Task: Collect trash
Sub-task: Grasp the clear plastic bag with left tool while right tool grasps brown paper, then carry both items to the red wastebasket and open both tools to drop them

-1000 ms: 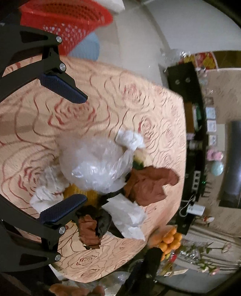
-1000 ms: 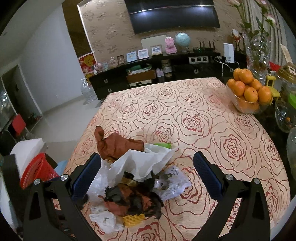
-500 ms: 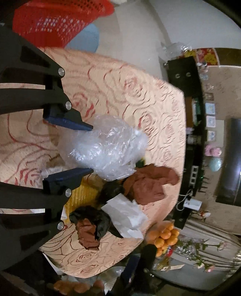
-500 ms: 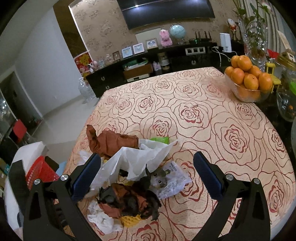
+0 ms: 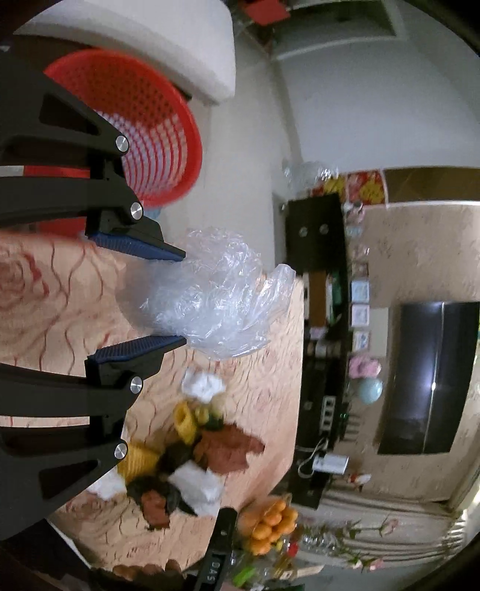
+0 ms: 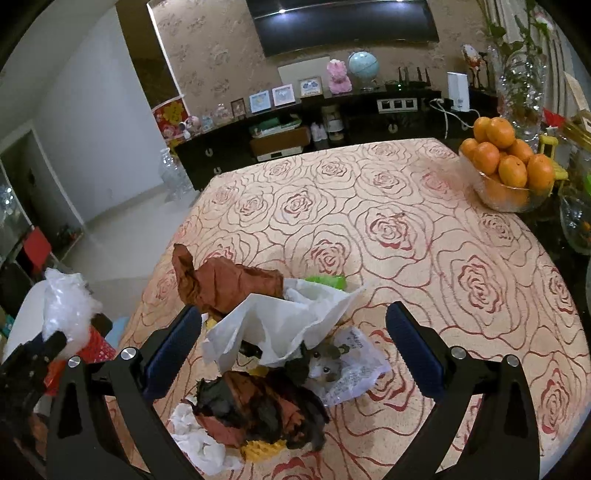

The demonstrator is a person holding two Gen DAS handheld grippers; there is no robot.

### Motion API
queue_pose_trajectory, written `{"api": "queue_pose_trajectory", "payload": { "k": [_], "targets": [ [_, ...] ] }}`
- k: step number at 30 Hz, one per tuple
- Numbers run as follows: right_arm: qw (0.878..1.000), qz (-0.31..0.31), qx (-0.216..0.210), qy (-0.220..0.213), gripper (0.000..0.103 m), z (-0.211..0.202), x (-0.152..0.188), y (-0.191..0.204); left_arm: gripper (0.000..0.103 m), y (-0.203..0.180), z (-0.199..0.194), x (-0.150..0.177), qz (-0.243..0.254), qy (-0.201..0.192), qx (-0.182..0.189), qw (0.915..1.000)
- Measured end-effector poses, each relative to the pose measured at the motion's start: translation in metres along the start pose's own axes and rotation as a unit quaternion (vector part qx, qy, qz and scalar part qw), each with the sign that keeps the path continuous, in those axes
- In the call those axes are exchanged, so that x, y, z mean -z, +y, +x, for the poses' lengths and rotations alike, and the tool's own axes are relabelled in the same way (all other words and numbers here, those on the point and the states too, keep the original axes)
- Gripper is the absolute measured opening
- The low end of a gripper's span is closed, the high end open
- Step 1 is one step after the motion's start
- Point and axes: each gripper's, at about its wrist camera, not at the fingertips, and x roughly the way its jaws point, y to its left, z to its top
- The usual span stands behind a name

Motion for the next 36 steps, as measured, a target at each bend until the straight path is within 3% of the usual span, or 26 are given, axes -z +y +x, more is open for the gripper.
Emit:
{"api": "queue_pose_trajectory", "payload": {
  "k": [9, 16, 20, 21, 24, 27, 36],
  "targets": [
    [0.997, -0.077, -0.018, -0.01, 0.097, 0.019, -0.012, 0.05, 0.039, 0.021, 0.0, 0.003, -0.015, -0.003, -0.026, 0.9996],
    [0.991, -0.132, 0.0, 0.029, 0.096, 0.062, -0.019, 0.079, 0.039, 0.032, 0.006, 0.011, -0.024, 0.004, -0.031, 0.9992],
    [0.988, -0.139, 0.011, 0.07, 0.076, 0.082, -0.014, 0.082, 0.039, 0.042, 0.006, 0.014, -0.033, 0.006, -0.035, 0.9988],
    [0.987, -0.139, 0.015, 0.076, 0.067, 0.085, -0.012, 0.083, 0.039, 0.044, 0.006, 0.015, -0.036, 0.006, -0.036, 0.9987],
    [0.988, -0.131, 0.015, 0.082, 0.054, 0.09, -0.01, 0.081, 0.039, 0.052, 0.004, 0.015, -0.044, 0.004, -0.041, 0.9982],
    [0.99, -0.124, 0.004, 0.068, 0.049, 0.081, -0.012, 0.081, 0.039, 0.057, 0.001, 0.014, -0.05, 0.0, -0.044, 0.9978],
    [0.992, -0.115, -0.057, -0.005, 0.049, 0.027, -0.027, 0.096, 0.039, 0.061, -0.013, 0.005, -0.057, -0.021, -0.065, 0.9961]
  ]
}}
